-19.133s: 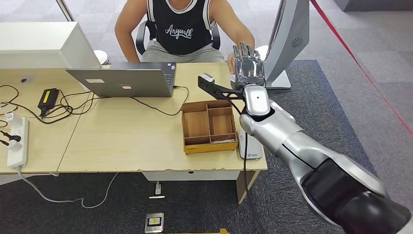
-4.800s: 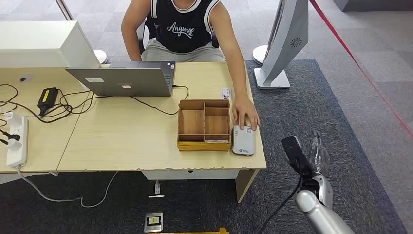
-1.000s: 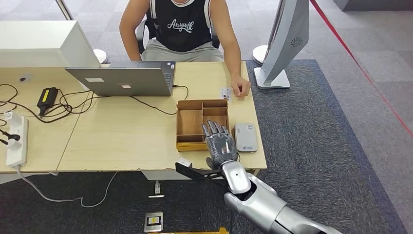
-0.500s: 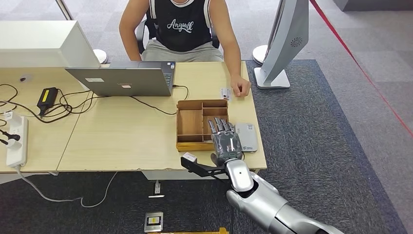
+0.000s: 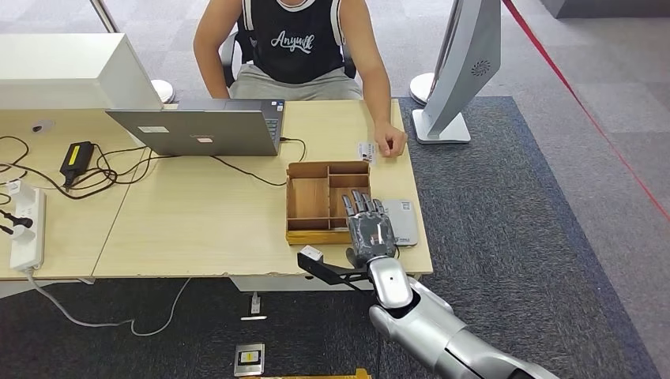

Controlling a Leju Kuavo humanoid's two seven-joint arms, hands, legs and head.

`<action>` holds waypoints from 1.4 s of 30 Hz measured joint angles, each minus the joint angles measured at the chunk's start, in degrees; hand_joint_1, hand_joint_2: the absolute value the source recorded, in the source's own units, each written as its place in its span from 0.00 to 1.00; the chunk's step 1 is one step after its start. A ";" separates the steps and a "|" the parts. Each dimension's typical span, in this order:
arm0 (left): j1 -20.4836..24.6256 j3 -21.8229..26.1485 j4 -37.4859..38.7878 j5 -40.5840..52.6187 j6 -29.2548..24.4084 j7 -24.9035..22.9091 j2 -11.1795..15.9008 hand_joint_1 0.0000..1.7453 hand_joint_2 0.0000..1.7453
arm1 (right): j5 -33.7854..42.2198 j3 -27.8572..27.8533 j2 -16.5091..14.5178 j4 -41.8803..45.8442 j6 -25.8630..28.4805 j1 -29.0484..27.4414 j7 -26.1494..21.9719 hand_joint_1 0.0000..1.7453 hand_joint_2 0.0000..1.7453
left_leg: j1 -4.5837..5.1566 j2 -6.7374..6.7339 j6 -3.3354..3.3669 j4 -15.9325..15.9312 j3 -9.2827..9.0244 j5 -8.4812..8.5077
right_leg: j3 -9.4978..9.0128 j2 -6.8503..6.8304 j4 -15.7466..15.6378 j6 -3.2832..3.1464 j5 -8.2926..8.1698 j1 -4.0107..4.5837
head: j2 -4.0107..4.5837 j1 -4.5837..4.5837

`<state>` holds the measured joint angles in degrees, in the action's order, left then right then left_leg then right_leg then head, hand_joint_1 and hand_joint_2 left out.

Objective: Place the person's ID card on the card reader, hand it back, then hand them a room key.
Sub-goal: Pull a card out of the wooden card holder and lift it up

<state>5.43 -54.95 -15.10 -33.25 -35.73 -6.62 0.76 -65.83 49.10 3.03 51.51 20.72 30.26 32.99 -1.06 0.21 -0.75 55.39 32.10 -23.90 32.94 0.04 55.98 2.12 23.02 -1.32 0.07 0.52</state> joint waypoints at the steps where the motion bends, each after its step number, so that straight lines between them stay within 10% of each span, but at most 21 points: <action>1: 0.00 -0.03 0.00 0.01 -0.02 0.00 0.00 0.00 0.00 | -0.01 -0.03 -0.02 -0.08 0.00 0.01 -0.02 0.00 1.00 | 0.00 0.00 0.00 0.00 0.00 0.00 | 0.00 0.00 0.00 0.00 0.00 0.00 | 0.01 0.00; 34: 0.02 -0.60 -0.07 -0.30 -0.47 0.39 0.00 0.00 0.00 | 0.99 -1.40 -1.21 -1.83 -0.08 0.42 -0.55 0.01 1.00 | 0.00 0.00 0.00 0.00 0.00 0.00 | 0.01 0.00 0.00 0.00 0.00 0.00 | 0.01 0.00; 36: 0.02 -0.74 -0.07 -0.33 -0.48 0.28 0.00 0.00 0.00 | 1.07 -1.49 -1.14 -1.83 -0.07 0.42 -0.37 0.15 1.00 | 0.00 0.00 0.00 0.00 0.00 0.00 | 0.01 0.00 0.00 0.00 0.00 0.00 | 0.00 0.00; 40: 0.03 -1.01 -0.07 -0.60 -0.70 0.17 0.00 0.00 0.00 | 1.13 -1.72 -1.08 -1.83 -0.09 0.41 -0.34 0.87 1.00 | 0.00 0.00 0.00 0.00 0.00 0.00 | 0.01 0.00 0.00 0.00 0.00 0.00 | 0.01 -0.01; 42: 0.03 -1.04 -0.07 -0.68 -0.78 0.17 0.00 0.00 0.00 | 1.19 -1.78 -1.08 -1.83 -0.08 0.41 -0.36 0.91 1.00 | 0.00 0.00 0.00 0.00 0.00 0.00 | 0.01 0.00 0.00 0.00 0.00 0.00 | 0.00 -0.01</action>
<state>5.46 -55.99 -15.17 -33.94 -36.50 -6.45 0.76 -64.64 47.33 1.95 49.68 20.64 30.67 32.64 -1.06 0.20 -0.75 55.39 32.10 -23.90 32.95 0.04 55.98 2.12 23.02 -1.32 0.08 0.52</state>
